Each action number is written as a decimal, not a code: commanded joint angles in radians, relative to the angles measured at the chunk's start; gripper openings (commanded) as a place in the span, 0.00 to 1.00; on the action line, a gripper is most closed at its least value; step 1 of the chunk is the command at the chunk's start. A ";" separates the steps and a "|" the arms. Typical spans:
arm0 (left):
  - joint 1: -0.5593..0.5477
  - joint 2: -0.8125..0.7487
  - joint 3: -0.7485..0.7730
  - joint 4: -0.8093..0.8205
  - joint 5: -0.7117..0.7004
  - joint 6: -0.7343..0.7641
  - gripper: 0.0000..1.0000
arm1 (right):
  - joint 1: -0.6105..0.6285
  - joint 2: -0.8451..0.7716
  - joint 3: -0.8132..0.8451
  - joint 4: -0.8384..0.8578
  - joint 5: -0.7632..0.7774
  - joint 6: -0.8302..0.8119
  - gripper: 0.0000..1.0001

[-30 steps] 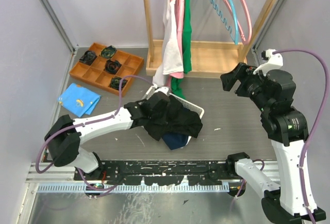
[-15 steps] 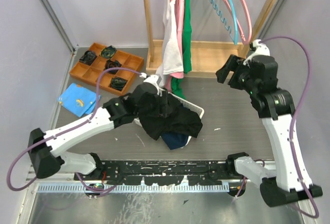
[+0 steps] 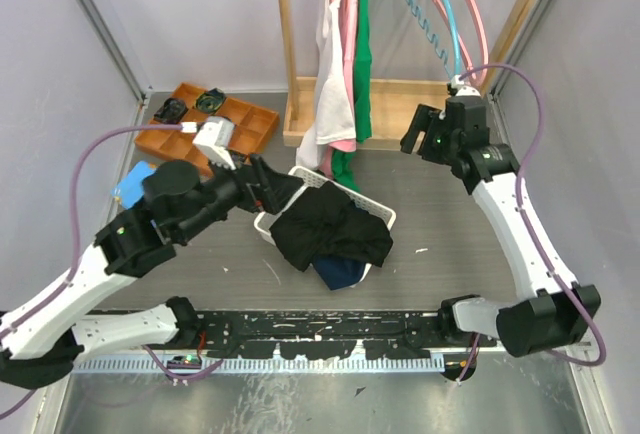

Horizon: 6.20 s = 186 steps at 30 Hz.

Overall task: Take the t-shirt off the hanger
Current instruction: Move the clothesline to the center of the board, then pick up the hanger from the clothesline.

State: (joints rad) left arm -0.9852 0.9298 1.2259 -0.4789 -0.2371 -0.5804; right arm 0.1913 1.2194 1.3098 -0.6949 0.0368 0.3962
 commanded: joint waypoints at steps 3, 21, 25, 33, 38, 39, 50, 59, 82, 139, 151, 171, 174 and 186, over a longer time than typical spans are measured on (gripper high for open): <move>0.001 -0.054 0.017 0.087 -0.039 0.093 0.98 | 0.065 0.138 -0.050 0.253 0.093 -0.040 0.81; 0.001 0.023 0.096 0.125 -0.215 0.163 0.98 | 0.100 0.376 -0.252 0.776 0.085 0.076 0.82; 0.000 0.045 0.113 0.126 -0.227 0.167 0.98 | 0.112 0.390 -0.267 0.804 0.091 0.078 0.82; 0.002 0.068 0.125 0.127 -0.235 0.172 0.98 | 0.116 0.408 -0.262 0.822 0.091 0.082 0.82; 0.002 0.076 0.124 0.138 -0.233 0.172 0.98 | 0.117 0.415 -0.246 0.817 0.091 0.078 0.82; 0.001 0.077 0.124 0.140 -0.234 0.173 0.98 | 0.116 0.417 -0.242 0.817 0.091 0.077 0.82; 0.000 0.080 0.138 0.139 -0.225 0.175 0.98 | 0.087 0.483 -0.119 0.797 0.132 0.030 0.83; 0.002 0.087 0.151 0.147 -0.242 0.180 0.98 | 0.031 0.647 0.086 0.758 0.071 -0.018 0.83; 0.000 0.135 0.239 0.185 -0.243 0.241 0.98 | 0.000 0.925 0.437 0.359 -0.017 -0.084 0.83; 0.001 0.041 0.199 0.161 -0.245 0.267 0.98 | 0.062 1.105 0.653 -0.146 0.002 -0.146 0.89; 0.001 0.025 0.178 0.171 -0.233 0.266 0.98 | 0.064 1.048 0.531 -0.167 -0.025 -0.134 0.90; 0.001 0.030 0.183 0.183 -0.212 0.270 0.98 | 0.047 0.984 0.863 -0.062 0.127 -0.120 0.92; 0.001 0.035 0.189 0.185 -0.216 0.280 0.98 | 0.048 0.904 0.797 -0.026 0.139 -0.119 0.92; 0.003 0.146 0.350 0.079 -0.153 0.307 0.98 | 0.049 0.296 0.303 0.284 -0.061 -0.032 1.00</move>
State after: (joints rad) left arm -0.9844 1.0634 1.5097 -0.3706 -0.4374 -0.3035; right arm 0.2379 1.7477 1.7142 -0.6106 0.0906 0.3027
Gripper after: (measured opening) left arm 0.979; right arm 0.998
